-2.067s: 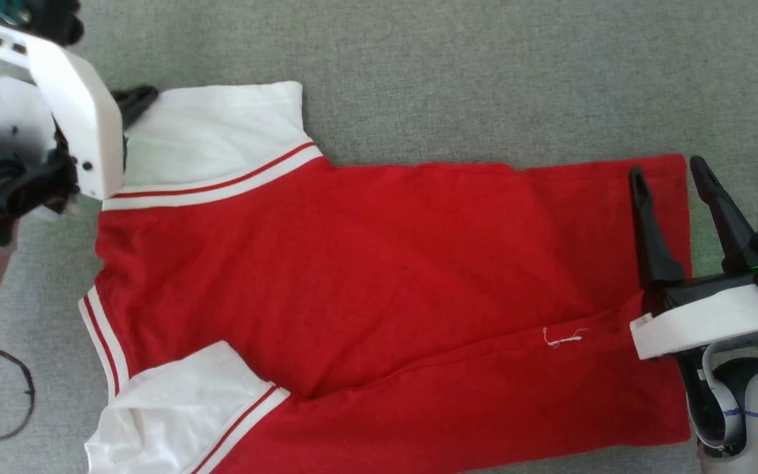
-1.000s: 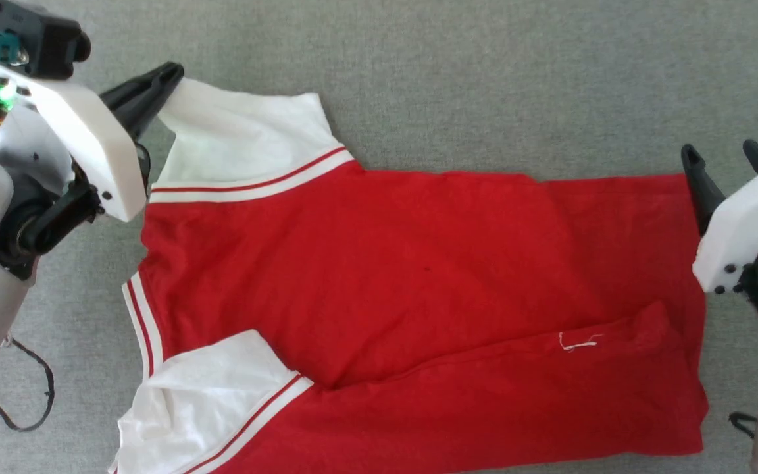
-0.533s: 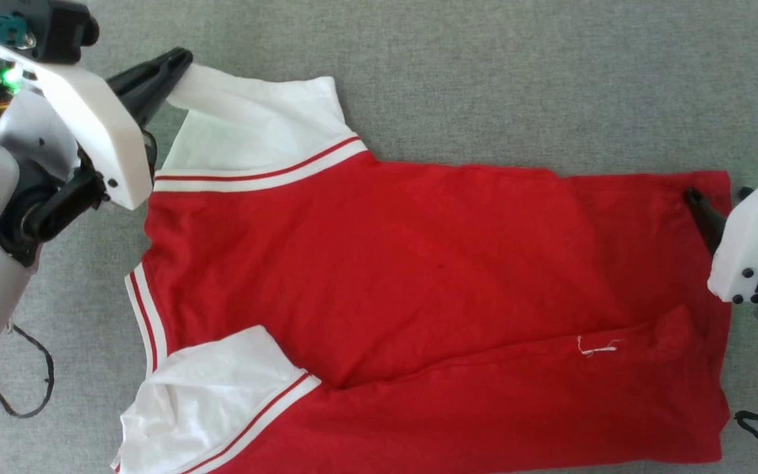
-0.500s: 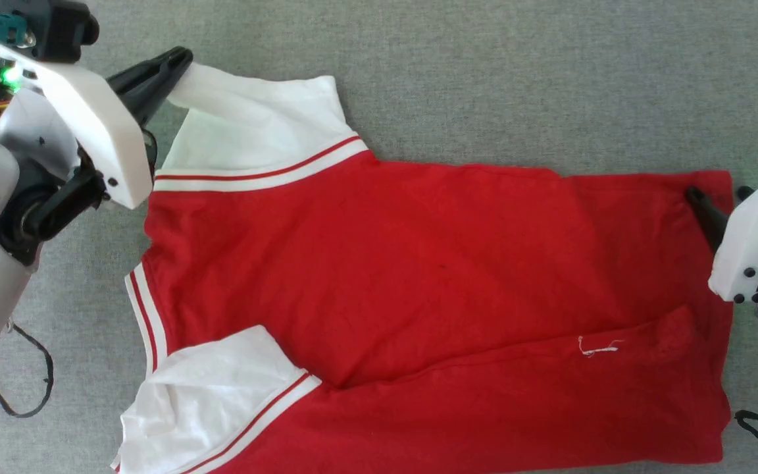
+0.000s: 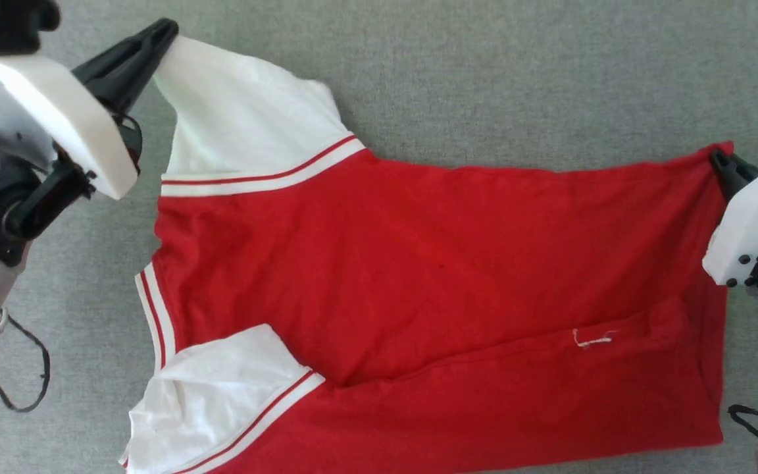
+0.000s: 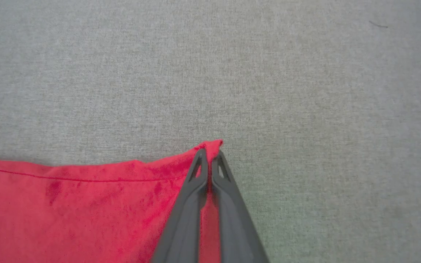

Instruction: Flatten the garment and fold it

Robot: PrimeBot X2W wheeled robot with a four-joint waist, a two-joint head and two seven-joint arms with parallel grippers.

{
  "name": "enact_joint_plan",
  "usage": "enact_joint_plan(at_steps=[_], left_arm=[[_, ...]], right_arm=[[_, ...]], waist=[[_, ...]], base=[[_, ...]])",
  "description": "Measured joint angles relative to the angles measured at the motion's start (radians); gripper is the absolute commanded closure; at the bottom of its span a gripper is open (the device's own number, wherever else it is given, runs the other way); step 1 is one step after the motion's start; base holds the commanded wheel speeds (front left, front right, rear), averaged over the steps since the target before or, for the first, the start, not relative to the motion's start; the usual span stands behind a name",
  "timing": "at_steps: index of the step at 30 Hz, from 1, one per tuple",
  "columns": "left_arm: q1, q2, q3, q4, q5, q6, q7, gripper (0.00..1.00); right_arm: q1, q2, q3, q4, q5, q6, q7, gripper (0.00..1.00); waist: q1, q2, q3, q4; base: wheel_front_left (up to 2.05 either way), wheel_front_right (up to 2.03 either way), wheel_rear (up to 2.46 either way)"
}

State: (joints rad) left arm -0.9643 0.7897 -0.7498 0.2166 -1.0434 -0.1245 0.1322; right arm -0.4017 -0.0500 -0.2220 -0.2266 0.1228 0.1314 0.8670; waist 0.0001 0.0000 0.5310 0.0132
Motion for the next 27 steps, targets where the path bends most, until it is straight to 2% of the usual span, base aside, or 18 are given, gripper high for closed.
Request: enact_joint_plan(at_steps=[9, 21, 27], left_arm=[[0.159, 0.070, 0.039, -0.113, -0.073, 0.005, -0.116, 1.00], [0.442, 0.174, 0.067, -0.368, -0.151, 0.087, -0.248, 1.00], [0.617, 0.221, 0.066, -0.476, -0.203, 0.157, -0.311, 1.00]], right_arm=[[0.087, 0.000, -0.006, -0.004, 0.046, 0.000, -0.088, 1.00], [0.289, 0.000, -0.038, -0.059, 0.158, 0.000, -0.151, 1.00], [0.388, 0.000, -0.058, -0.055, 0.222, 0.000, -0.176, 1.00]], waist=[[-0.0001, 0.0000, -0.094, 0.004], [-0.0003, 0.0001, -0.229, 0.022], [-0.0003, 0.0000, -0.282, 0.026]], base=[[0.00, 0.00, 0.00], [0.00, 0.00, 0.00], [0.00, 0.00, 0.00]])
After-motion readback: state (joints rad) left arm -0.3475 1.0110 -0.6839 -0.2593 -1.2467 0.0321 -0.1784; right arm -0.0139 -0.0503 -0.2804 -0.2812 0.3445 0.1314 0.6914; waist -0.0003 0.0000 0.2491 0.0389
